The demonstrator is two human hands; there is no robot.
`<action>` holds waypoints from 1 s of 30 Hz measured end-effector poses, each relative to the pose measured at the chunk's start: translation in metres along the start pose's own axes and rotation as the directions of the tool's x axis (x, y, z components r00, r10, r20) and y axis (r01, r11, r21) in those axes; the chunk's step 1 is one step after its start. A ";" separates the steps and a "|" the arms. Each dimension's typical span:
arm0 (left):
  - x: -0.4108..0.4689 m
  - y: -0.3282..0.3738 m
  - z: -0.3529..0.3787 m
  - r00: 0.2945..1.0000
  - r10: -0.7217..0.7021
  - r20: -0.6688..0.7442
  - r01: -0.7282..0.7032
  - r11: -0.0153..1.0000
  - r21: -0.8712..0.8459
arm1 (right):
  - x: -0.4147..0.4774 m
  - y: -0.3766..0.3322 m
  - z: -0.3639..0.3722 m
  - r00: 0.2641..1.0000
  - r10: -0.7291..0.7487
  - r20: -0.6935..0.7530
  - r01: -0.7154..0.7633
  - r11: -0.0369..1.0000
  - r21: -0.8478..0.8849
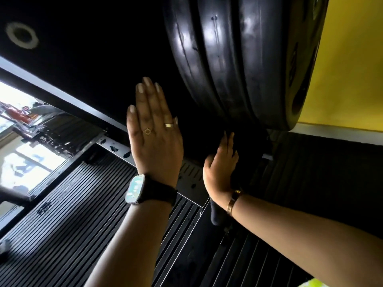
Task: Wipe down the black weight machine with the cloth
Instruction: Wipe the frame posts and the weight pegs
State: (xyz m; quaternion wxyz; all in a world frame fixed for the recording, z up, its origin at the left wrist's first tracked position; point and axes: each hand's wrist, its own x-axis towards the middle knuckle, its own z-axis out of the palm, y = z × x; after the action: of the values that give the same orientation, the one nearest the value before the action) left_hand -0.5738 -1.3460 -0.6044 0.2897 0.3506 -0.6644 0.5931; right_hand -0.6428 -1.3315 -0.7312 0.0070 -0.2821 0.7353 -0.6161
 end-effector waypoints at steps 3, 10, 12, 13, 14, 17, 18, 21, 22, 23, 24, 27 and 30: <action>-0.015 0.012 0.005 0.997 0.080 0.015 -0.080 0.997 0.018 | -0.009 0.025 -0.002 0.986 -0.163 -0.035 0.167 0.969 0.181; -0.024 0.028 0.008 0.999 0.016 0.051 -0.017 1.000 0.008 | -0.013 0.084 -0.009 0.929 -0.306 0.208 0.311 0.950 0.009; -0.030 0.032 0.009 0.997 0.037 0.070 -0.037 0.999 0.007 | -0.021 0.093 -0.009 0.930 -0.268 0.250 0.269 0.963 0.032; -0.031 0.033 0.009 0.996 0.035 0.078 -0.035 0.999 0.000 | -0.022 0.096 -0.009 0.927 -0.270 0.260 0.267 0.962 0.049; -0.032 0.035 0.008 0.996 0.033 0.084 -0.031 0.999 -0.016 | -0.021 0.100 -0.010 0.928 -0.269 0.257 0.263 0.963 0.058; -0.033 0.037 0.007 0.996 0.028 0.088 -0.021 0.996 -0.081 | -0.012 0.098 -0.011 0.941 -0.247 0.232 0.236 0.969 0.075; -0.033 0.037 0.007 0.996 0.030 0.087 -0.022 0.995 -0.095 | -0.009 0.095 -0.009 0.943 -0.234 0.238 0.221 0.972 0.080; -0.038 0.042 0.007 0.989 0.106 0.101 -0.092 0.987 -0.130 | 0.002 0.094 -0.007 0.968 -0.114 0.223 0.101 0.992 0.069; -0.039 0.044 0.008 0.982 0.155 0.108 -0.138 0.979 -0.151 | 0.008 0.095 -0.009 0.969 -0.019 0.247 0.002 0.998 0.070; -0.039 0.046 0.008 0.972 0.203 0.121 -0.180 0.967 -0.180 | 0.014 0.100 -0.010 0.951 0.083 0.299 -0.113 0.990 0.084; -0.040 0.051 0.008 0.958 0.253 0.137 -0.221 0.952 -0.212 | 0.021 0.107 -0.012 0.919 0.187 0.349 -0.233 0.967 0.097; -0.039 0.067 0.007 0.891 0.412 0.189 -0.342 0.884 -0.319 | 0.040 0.124 -0.021 0.827 0.347 0.442 -0.438 0.891 0.121; -0.035 0.080 0.013 0.816 0.542 0.202 -0.455 0.817 -0.355 | 0.046 0.112 -0.023 0.886 0.246 0.393 -0.359 0.901 0.245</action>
State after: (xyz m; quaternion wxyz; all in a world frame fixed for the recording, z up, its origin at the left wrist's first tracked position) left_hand -0.6176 -1.3510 -0.6805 0.0686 0.1996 -0.8482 0.4857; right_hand -0.7358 -1.3210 -0.8119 0.2802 -0.2635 0.6509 -0.6545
